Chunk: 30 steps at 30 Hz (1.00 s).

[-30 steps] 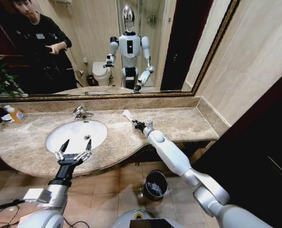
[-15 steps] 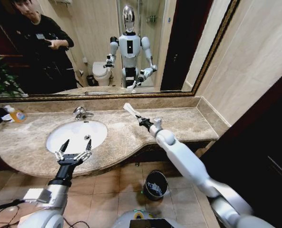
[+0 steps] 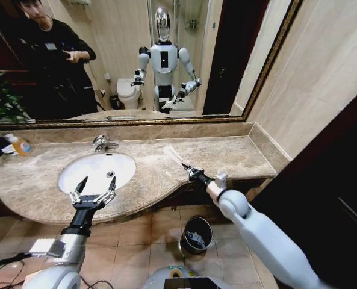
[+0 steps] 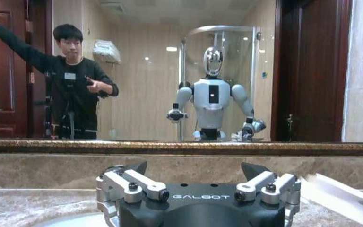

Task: Pick up the trash from the sink and place it in the trash bin.

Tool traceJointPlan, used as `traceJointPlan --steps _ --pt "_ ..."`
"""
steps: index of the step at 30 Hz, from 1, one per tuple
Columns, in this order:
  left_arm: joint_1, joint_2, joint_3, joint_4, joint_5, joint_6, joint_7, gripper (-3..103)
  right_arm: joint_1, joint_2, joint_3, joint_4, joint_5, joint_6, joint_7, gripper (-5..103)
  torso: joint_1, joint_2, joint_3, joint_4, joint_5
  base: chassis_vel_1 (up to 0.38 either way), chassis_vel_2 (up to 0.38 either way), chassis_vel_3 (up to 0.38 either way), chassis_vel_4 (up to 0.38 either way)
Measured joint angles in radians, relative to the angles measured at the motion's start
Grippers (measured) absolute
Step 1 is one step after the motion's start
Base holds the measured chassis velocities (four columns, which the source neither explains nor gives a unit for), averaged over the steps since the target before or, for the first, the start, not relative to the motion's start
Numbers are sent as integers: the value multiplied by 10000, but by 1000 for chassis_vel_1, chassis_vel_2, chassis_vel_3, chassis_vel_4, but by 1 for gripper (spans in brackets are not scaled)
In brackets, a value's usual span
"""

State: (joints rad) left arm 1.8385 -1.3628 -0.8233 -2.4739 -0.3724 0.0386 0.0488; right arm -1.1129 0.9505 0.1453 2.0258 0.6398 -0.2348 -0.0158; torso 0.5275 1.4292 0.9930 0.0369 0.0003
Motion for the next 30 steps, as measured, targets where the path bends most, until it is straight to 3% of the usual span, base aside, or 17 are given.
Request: traceJointPlan --steps 15,24,30 --pt "0 -1 0 0 0 0 0 100 -4301 -1547 2992 775 137 1221 -645 0 0 -1 0 0 -3 0 0 0 0" --pt "0 -1 0 -1 0 0 0 100 -5680 -995 3296 257 -337 1891 -1177 0 0 0 1 -1 -4 0 0 0 0" --pt "0 0 0 0 0 0 0 100 -5234 -312 2549 -1228 -868 2354 -1407 0 0 0 1 -1 -3 0 0 0 0"
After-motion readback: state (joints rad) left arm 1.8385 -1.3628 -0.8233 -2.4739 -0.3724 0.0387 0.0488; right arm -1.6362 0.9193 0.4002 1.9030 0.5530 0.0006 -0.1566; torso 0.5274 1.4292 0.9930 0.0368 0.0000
